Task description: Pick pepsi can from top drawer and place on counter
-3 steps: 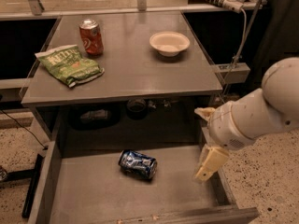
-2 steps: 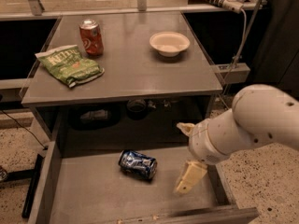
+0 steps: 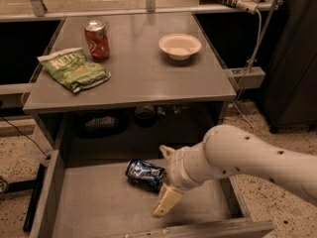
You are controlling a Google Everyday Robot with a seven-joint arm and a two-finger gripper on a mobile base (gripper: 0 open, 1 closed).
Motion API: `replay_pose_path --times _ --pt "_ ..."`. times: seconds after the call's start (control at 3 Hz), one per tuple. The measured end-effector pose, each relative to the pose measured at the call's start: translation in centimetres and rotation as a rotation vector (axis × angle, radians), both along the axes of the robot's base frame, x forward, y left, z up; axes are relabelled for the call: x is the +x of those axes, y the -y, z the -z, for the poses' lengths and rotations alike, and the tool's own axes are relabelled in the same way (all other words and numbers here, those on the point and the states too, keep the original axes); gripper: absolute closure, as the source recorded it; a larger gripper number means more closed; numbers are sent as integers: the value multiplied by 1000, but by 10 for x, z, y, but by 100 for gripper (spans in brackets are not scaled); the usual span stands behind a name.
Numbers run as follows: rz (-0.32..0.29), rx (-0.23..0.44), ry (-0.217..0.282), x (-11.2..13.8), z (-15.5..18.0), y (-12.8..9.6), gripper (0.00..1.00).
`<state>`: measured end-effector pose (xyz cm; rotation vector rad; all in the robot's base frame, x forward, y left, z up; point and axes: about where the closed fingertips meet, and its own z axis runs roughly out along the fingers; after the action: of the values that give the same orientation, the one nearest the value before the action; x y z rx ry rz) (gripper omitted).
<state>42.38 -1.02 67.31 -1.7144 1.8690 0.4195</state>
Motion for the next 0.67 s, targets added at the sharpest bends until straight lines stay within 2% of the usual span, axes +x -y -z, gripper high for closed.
replay_pose_path --times 0.33,0.67 --pt "39 14 44 15 26 -16 0" --pt "85 24 67 34 45 -23 0"
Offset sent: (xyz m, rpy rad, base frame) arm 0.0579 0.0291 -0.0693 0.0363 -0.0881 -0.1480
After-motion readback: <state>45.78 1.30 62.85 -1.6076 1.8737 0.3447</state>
